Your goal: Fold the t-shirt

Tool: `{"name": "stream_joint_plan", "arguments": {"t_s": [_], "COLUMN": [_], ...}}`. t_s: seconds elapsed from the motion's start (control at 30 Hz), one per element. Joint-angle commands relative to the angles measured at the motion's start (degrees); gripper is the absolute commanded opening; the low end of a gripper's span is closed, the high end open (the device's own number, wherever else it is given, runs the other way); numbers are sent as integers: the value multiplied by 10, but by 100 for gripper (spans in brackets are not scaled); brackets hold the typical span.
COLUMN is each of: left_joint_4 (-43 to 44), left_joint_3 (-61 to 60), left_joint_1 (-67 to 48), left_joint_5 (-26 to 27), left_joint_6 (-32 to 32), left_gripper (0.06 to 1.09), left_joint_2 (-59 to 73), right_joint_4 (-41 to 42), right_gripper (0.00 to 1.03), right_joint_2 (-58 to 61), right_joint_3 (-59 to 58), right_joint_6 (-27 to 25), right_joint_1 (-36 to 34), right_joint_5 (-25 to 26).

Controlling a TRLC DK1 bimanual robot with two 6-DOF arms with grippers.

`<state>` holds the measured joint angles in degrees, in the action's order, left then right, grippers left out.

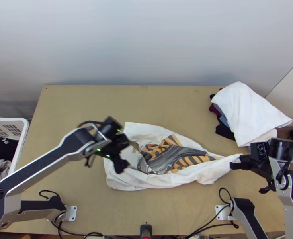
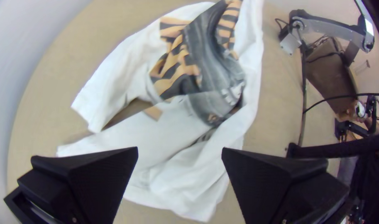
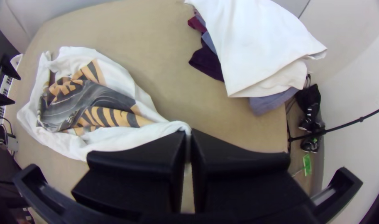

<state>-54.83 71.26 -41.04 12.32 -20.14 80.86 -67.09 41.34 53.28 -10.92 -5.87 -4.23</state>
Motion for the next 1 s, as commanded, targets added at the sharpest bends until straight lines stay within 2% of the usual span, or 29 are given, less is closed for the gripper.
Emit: {"name": "stream_joint_plan", "arguments": {"t_s": [0.0, 0.17, 0.33, 0.6, 0.8, 0.97], "left_joint_4": [-22, -22, -12, 67, 69, 74], "left_joint_3": [-104, -166, -174, -168, -158, -163], "left_joint_1": [115, 125, 122, 118, 112, 102], "left_joint_5": [-20, -26, -26, -25, 17, 18], "left_joint_6": [-88, -148, -154, -95, -57, -39], "left_gripper": [104, 103, 103, 103, 100, 95], "left_joint_2": [-50, -96, -98, -55, -14, 12], "right_joint_4": [10, 11, 13, -5, -8, -8], "right_gripper": [3, 3, 3, 3, 3, 3], "right_joint_2": [-2, -6, -2, -27, -35, -35], "right_joint_3": [-36, -28, -12, -13, -13, -11], "right_joint_6": [-31, -17, 12, 23, 27, 36], "right_joint_1": [-68, -51, -27, -19, -19, -13], "right_joint_5": [-1, -2, -2, -2, -2, -2]}}
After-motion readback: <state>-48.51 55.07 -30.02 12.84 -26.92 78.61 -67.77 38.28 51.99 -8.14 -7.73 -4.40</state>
